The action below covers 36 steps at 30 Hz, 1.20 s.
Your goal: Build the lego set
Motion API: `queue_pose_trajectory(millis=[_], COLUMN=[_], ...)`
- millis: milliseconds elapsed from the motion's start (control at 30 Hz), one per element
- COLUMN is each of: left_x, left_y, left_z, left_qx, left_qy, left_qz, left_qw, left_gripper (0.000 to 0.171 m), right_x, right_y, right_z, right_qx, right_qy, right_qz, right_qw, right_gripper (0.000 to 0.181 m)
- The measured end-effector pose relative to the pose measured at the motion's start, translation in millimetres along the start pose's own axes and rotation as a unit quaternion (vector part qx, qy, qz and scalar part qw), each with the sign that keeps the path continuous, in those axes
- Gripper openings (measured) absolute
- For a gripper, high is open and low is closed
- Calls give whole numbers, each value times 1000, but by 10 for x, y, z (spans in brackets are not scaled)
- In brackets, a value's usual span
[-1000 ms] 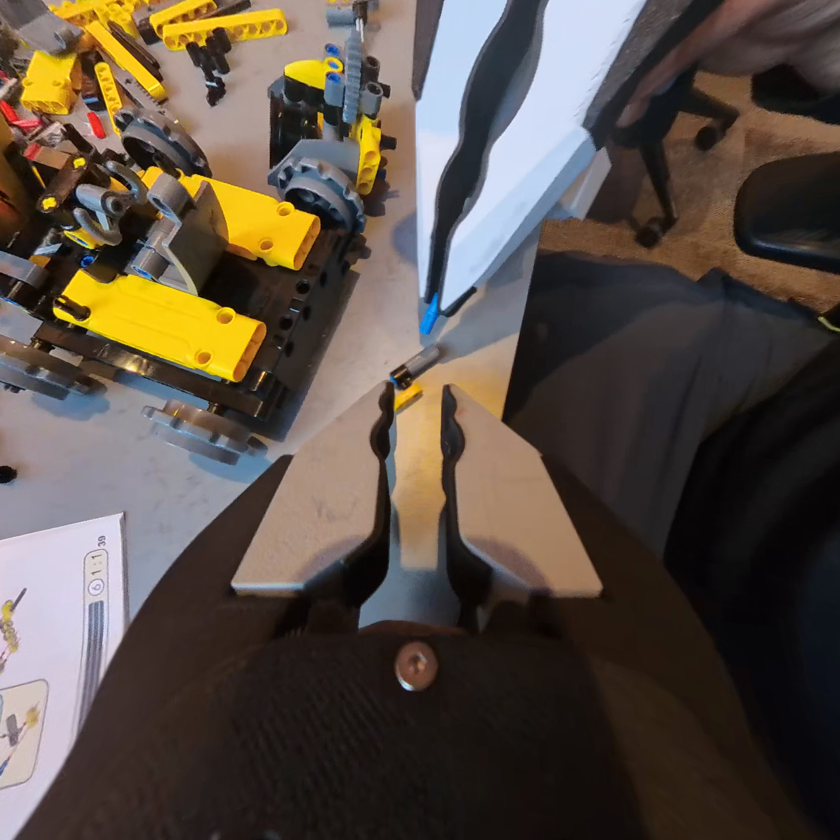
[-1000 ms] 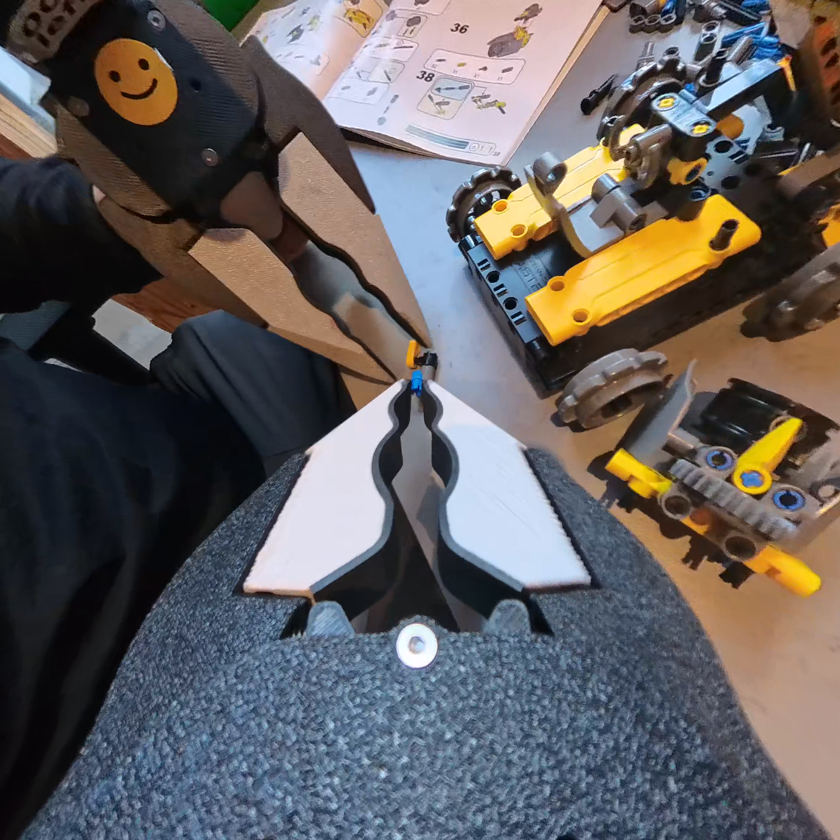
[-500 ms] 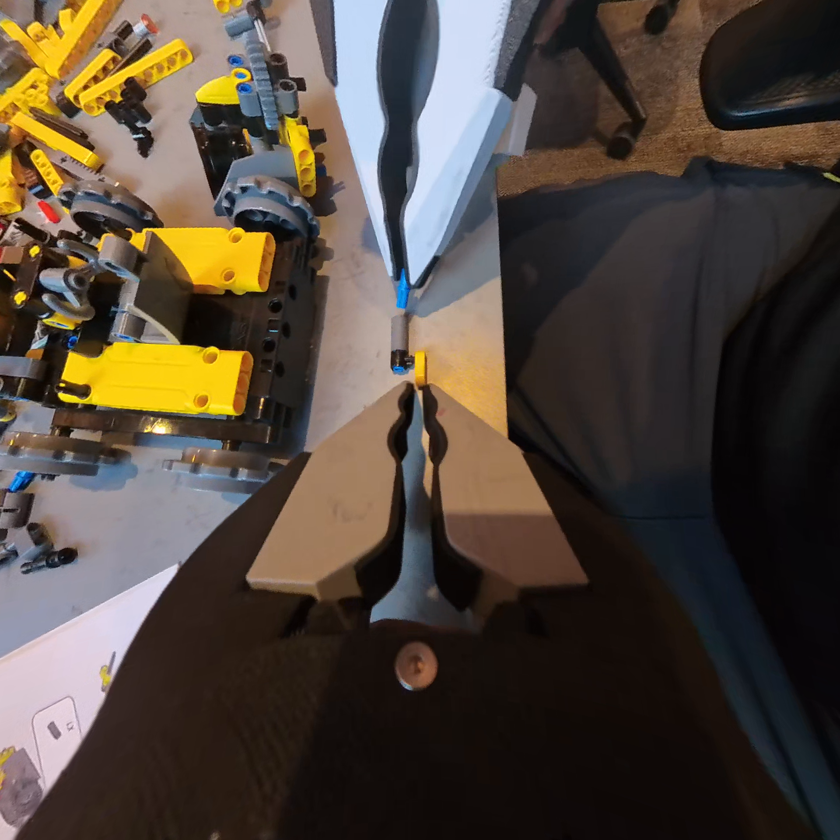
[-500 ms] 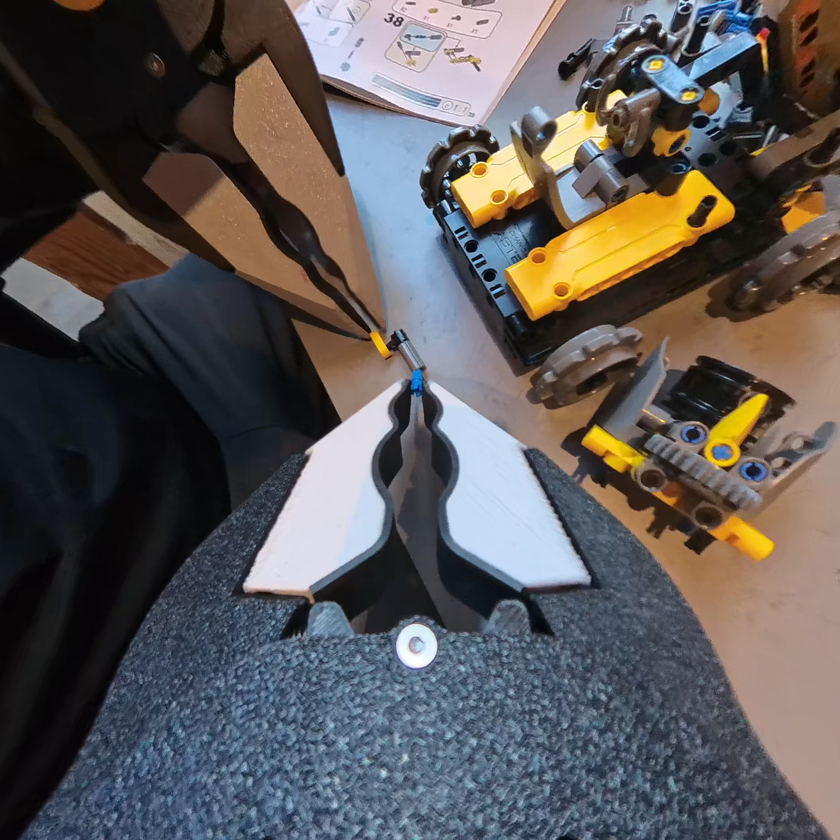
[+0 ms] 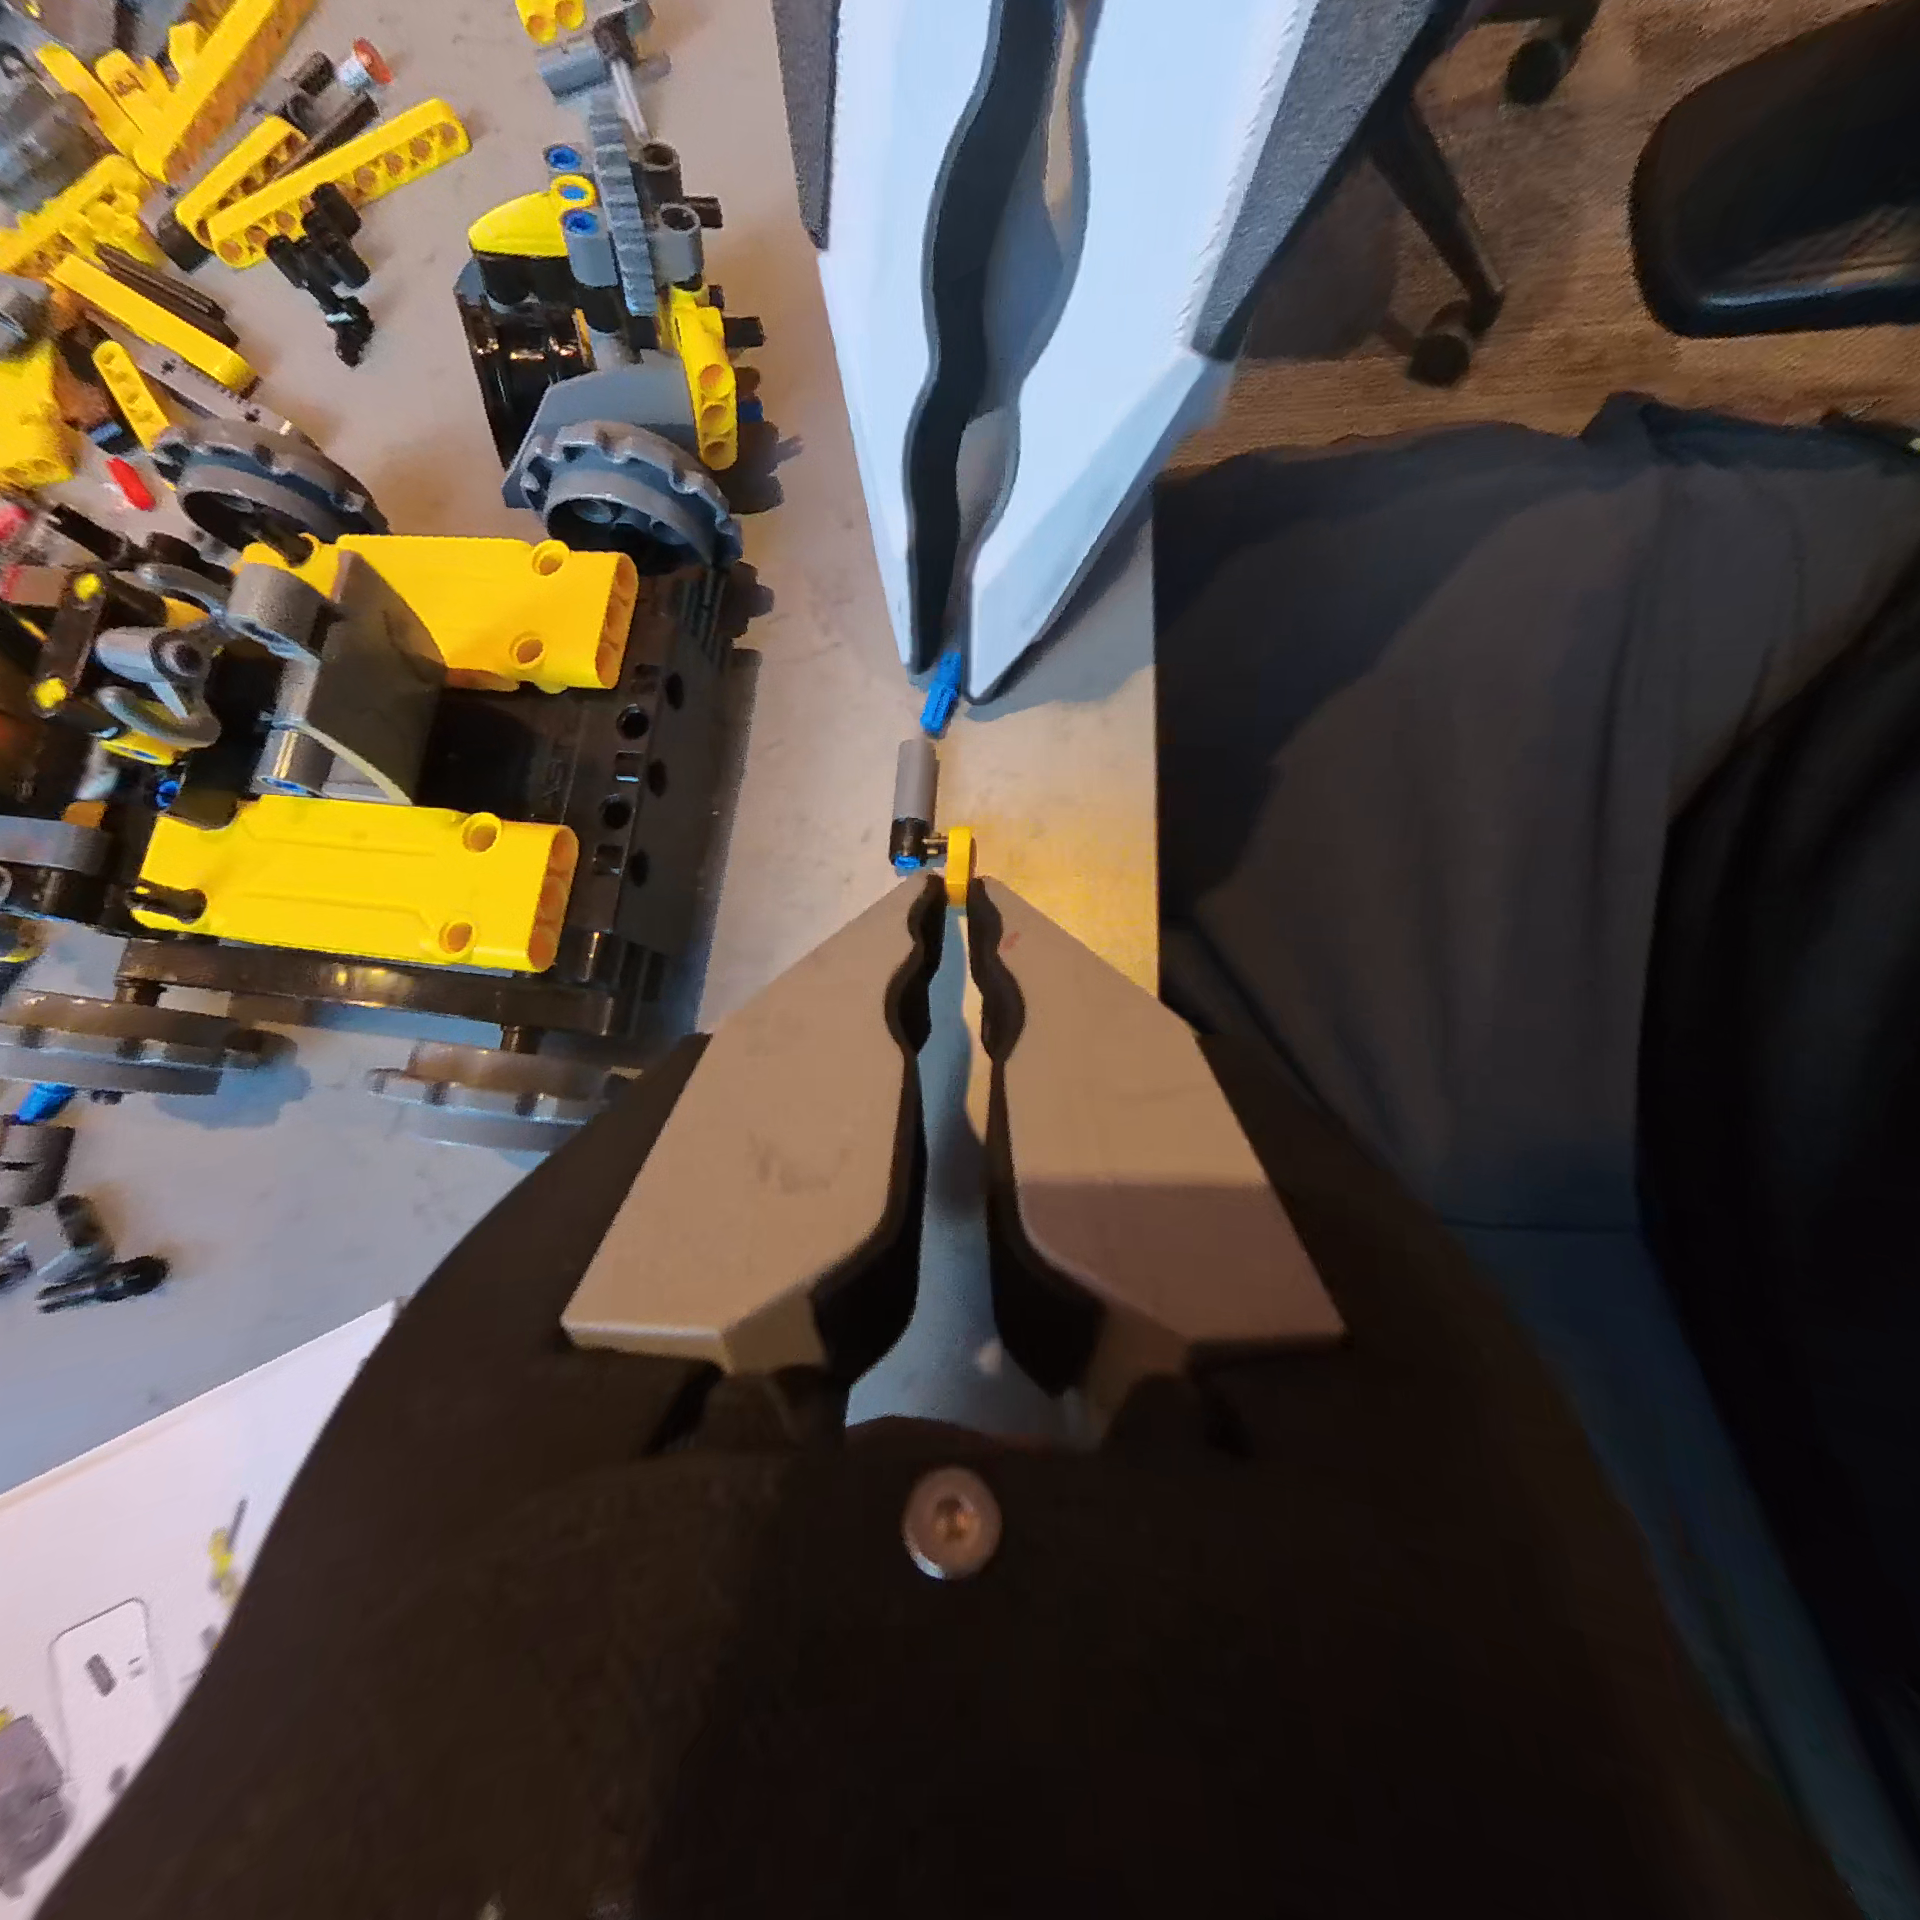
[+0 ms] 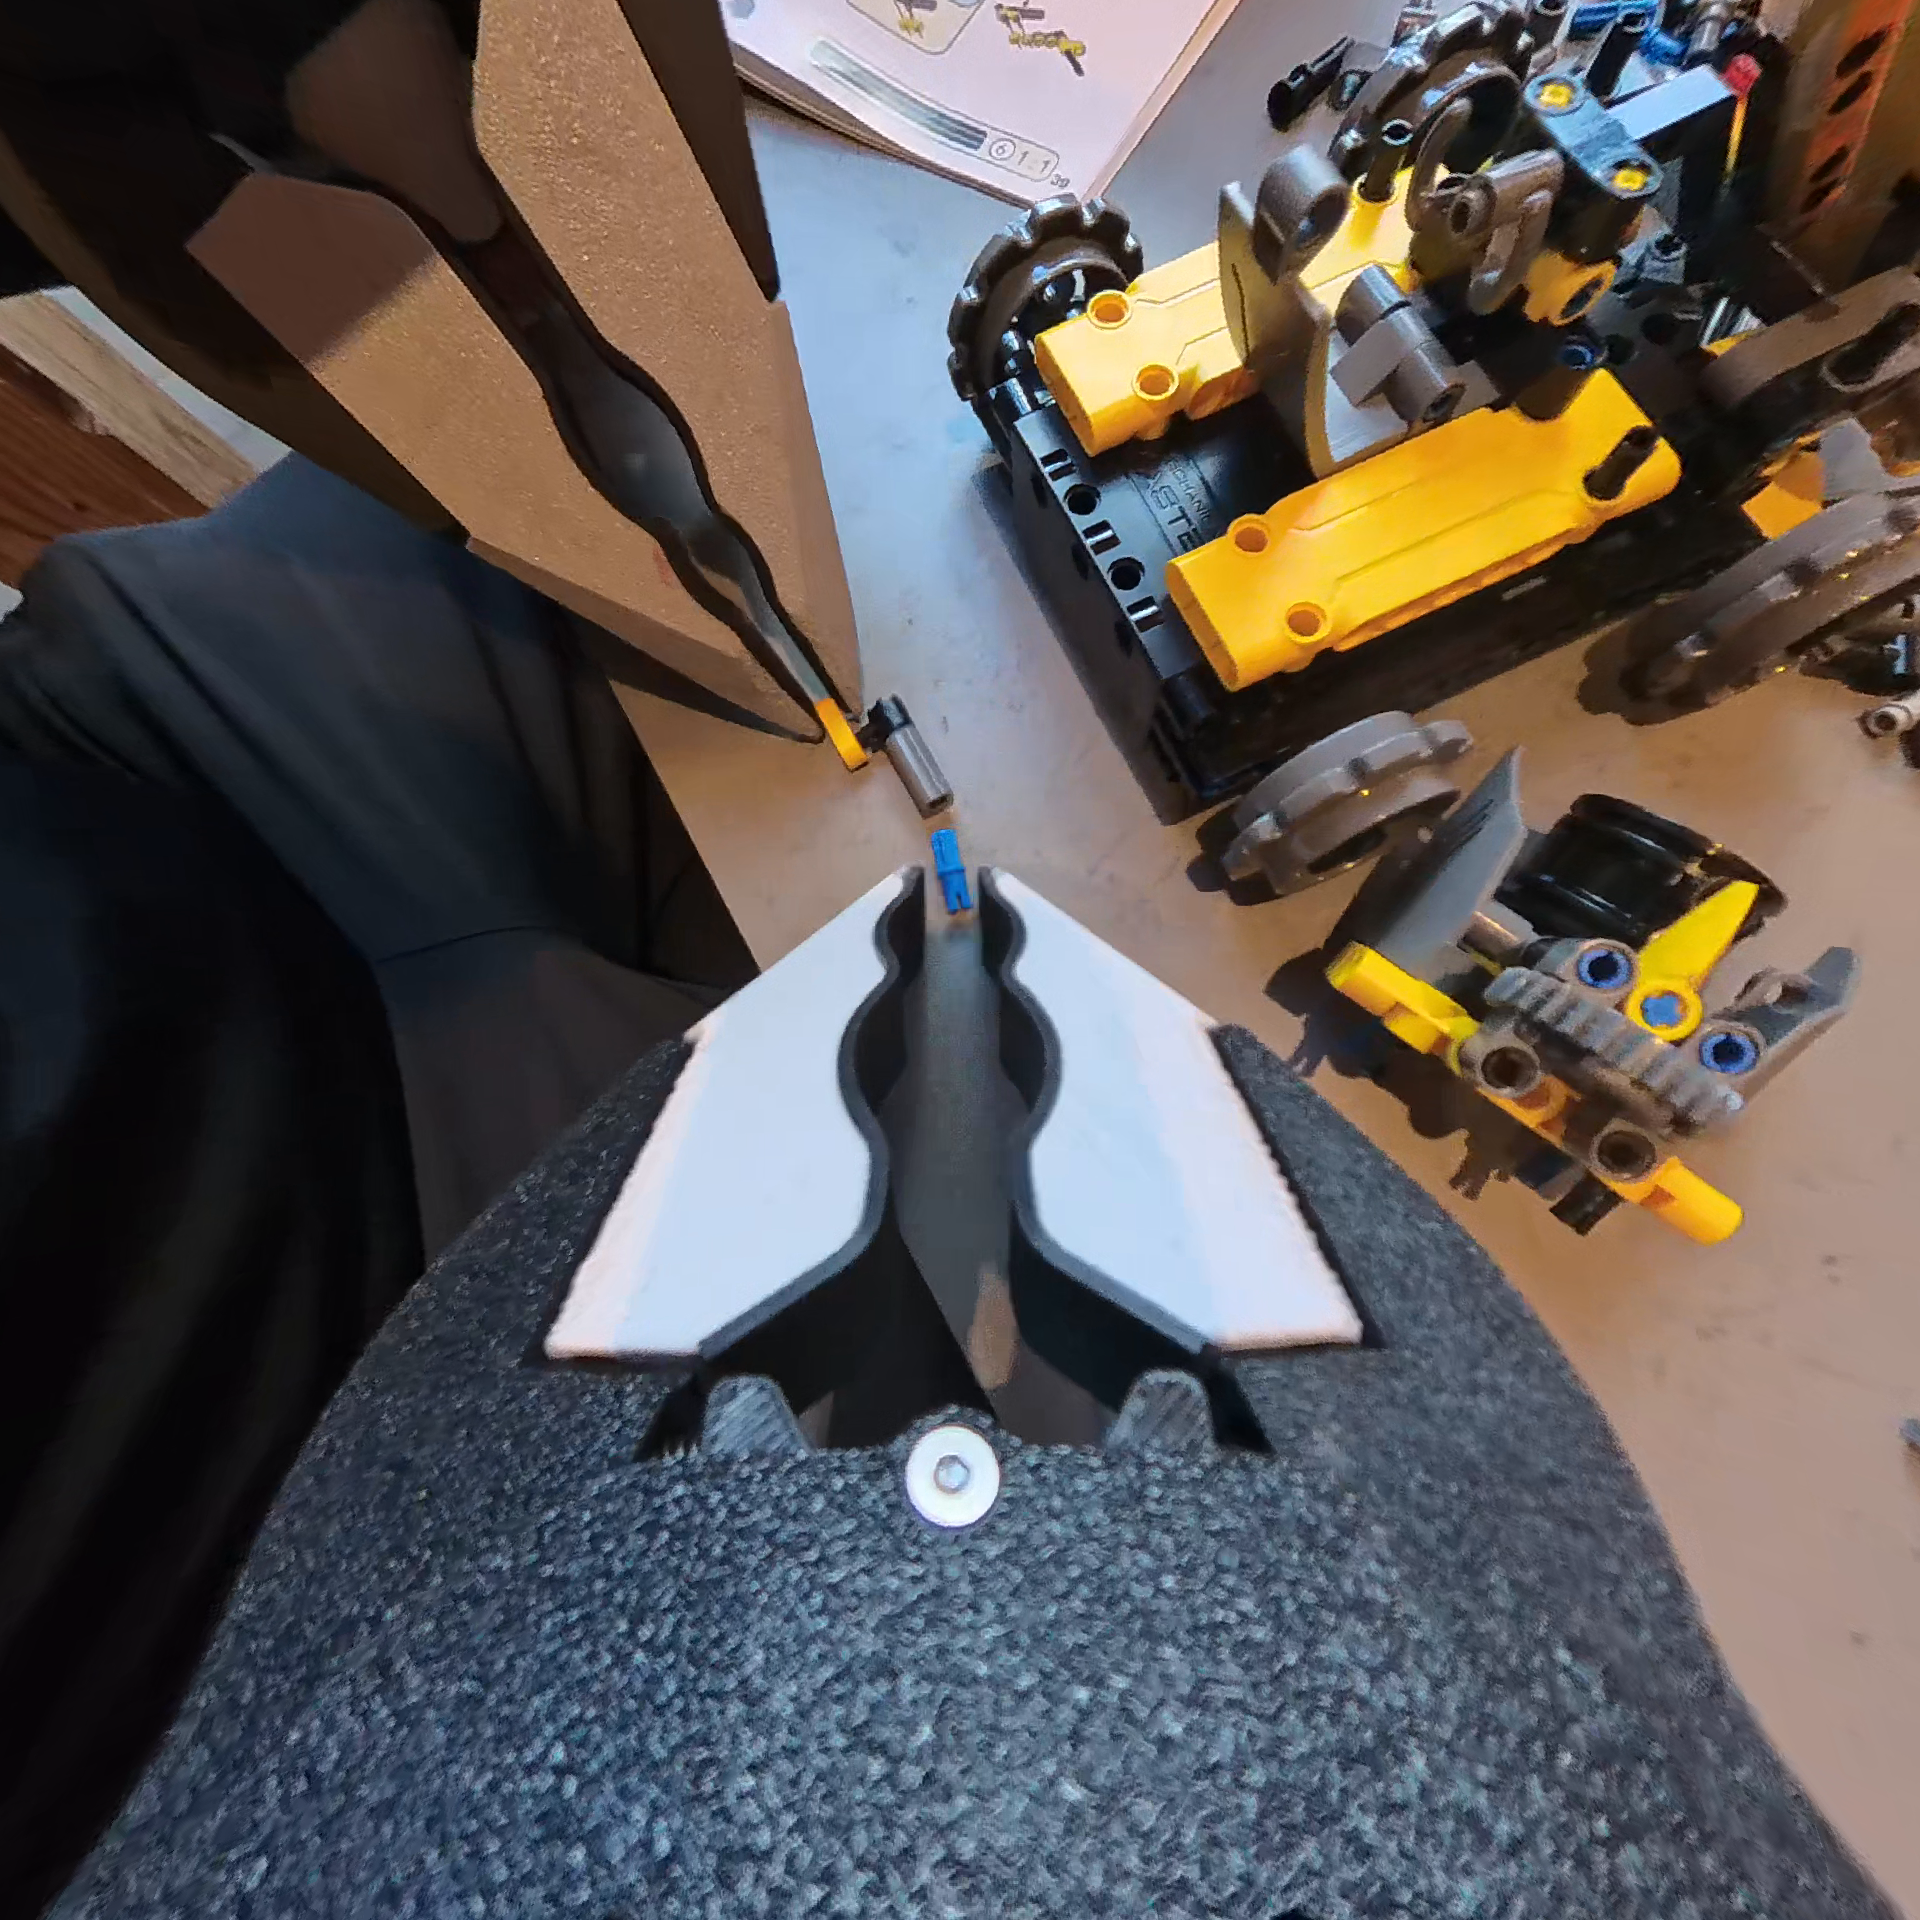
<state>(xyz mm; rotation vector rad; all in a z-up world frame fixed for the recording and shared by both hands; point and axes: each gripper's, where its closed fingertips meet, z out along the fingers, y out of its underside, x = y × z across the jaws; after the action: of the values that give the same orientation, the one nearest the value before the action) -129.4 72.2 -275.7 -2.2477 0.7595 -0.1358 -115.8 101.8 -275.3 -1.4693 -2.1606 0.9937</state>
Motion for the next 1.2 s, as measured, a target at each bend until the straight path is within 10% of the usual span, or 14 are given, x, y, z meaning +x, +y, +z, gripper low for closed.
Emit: queue_pose_trajectory(millis=[267,633,1200], left_x=[18,280,554], left_y=[65,-272,-391], left_z=[-113,-265,-351], left_qx=[15,57,63], left_qy=[-94,-245,-272], left_qz=[155,377,443], left_qw=[983,891,852], left_gripper=[3,3,3], right_x=[-2,-484,-793], right_y=[-33,98,-300], right_z=[-136,-679,-429], right_qx=[24,169,174], right_qy=[13,-13,-82], right_qz=[-14,11,-50], right_qw=[1000,986,980], right_gripper=[18,21,8])
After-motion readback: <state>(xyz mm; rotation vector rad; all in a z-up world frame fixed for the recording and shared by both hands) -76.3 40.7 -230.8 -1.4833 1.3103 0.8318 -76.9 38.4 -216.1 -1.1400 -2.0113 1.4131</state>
